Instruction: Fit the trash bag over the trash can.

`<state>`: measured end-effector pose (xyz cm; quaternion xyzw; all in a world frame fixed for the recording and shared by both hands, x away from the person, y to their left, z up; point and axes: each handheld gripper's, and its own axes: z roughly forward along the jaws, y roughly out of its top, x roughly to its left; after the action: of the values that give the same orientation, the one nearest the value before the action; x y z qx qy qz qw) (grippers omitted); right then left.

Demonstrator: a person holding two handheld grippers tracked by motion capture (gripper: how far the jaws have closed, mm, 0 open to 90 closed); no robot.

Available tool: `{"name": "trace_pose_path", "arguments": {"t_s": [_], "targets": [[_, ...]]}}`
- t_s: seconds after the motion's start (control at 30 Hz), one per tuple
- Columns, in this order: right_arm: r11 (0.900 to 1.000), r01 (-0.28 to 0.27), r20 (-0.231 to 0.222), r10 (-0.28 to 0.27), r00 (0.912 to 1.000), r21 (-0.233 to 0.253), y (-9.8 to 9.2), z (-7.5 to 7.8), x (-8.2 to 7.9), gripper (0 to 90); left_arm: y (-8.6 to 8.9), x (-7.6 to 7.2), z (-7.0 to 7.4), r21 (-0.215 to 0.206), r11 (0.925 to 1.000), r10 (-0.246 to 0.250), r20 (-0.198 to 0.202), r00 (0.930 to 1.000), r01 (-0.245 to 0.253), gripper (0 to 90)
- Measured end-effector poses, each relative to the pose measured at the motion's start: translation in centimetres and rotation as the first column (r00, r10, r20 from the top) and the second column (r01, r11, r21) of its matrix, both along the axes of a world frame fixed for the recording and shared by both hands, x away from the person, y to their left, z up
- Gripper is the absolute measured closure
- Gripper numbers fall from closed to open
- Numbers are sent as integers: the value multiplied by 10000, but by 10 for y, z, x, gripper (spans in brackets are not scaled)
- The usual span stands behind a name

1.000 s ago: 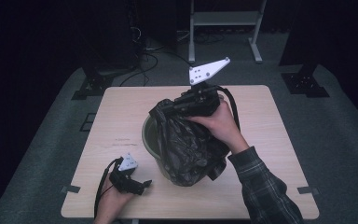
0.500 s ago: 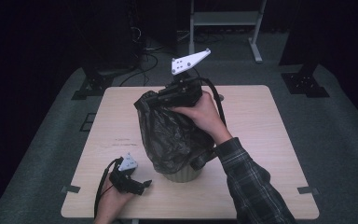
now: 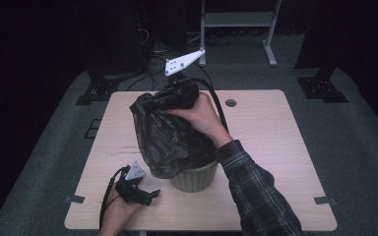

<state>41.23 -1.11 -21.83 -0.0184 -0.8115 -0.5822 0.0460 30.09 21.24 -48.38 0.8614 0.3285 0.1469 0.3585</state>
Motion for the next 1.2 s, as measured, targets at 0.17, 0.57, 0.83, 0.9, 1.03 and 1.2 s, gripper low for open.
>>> {"name": "trace_pose_path", "arguments": {"t_s": [0.17,0.57,0.83,0.9,1.03,1.2], "targets": [[10000,17,-90,-18,10000,-67,-6,-7,-4,865,0,0,0,-38,10000,19,-23,10000,-19,0],[9976,426,-1,-427,9991,-541,-51,-27,-22,851,0,0,0,-27,10000,15,-23,10000,-15,0],[9846,1181,171,-1168,9930,-1286,-81,-47,-31,791,0,0,0,-26,10000,9,-20,10000,-9,0],[9793,1426,299,-1397,9897,-1438,-87,-50,-32,731,0,0,0,-22,10000,7,-21,10000,-7,0],[9611,1976,527,-1909,9802,-1929,-102,-54,-35,606,0,0,0,-22,10000,13,-20,10000,-13,0],[9492,2462,587,-2393,9692,-1959,-126,-59,-40,553,0,0,0,-25,10000,11,-22,10000,-11,0]]}}
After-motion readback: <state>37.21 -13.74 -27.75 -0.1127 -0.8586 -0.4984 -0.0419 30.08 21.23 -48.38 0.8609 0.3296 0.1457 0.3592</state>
